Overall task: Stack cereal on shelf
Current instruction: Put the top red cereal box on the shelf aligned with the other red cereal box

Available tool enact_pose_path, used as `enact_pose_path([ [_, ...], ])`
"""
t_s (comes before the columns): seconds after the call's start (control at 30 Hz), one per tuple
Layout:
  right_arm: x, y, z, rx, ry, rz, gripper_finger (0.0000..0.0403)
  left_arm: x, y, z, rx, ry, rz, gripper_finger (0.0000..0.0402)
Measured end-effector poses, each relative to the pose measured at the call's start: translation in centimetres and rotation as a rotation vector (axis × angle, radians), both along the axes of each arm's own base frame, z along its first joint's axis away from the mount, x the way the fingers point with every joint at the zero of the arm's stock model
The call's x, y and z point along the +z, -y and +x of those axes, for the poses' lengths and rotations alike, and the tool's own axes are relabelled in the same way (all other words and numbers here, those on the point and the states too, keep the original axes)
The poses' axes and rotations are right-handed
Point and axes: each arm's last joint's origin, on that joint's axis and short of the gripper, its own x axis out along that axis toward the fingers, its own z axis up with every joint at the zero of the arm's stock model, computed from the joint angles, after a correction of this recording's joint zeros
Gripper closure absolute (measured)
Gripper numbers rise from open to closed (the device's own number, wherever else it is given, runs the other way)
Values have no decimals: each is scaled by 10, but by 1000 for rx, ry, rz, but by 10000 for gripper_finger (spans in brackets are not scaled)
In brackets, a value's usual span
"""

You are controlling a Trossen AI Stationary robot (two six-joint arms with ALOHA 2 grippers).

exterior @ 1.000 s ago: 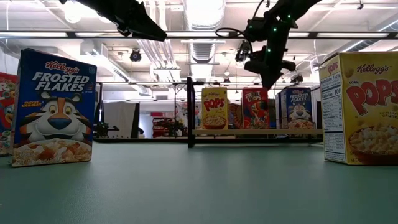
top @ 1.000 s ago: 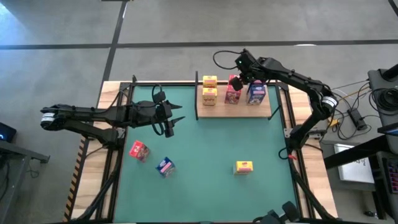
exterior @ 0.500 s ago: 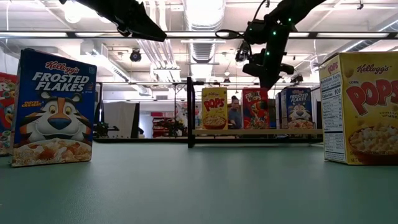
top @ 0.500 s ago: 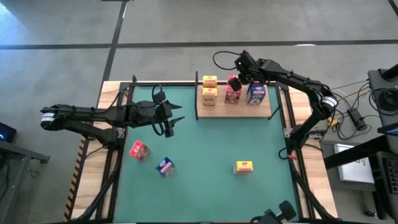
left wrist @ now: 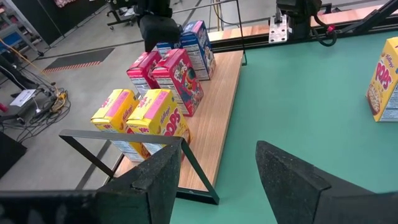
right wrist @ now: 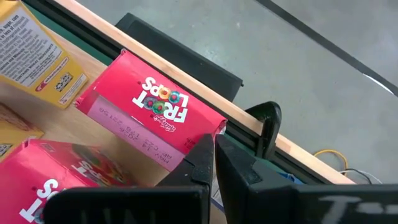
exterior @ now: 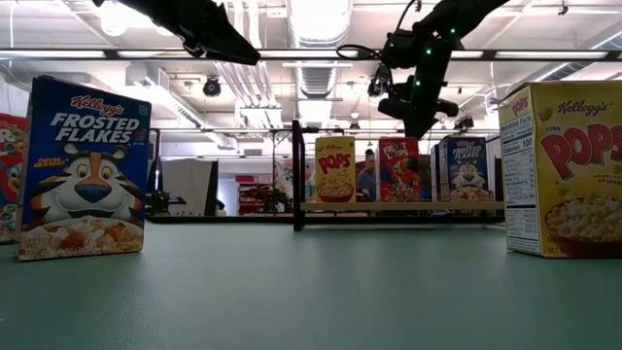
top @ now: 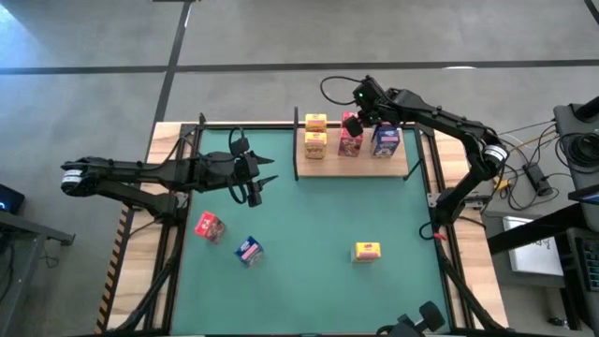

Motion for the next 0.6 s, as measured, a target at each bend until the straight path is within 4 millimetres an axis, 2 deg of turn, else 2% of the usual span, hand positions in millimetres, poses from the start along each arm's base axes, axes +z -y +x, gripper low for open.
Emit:
enact_pose_path([
  [0.6,7,-1,-1,15,21,-30,394,0,0,0,0,0,0,209],
])
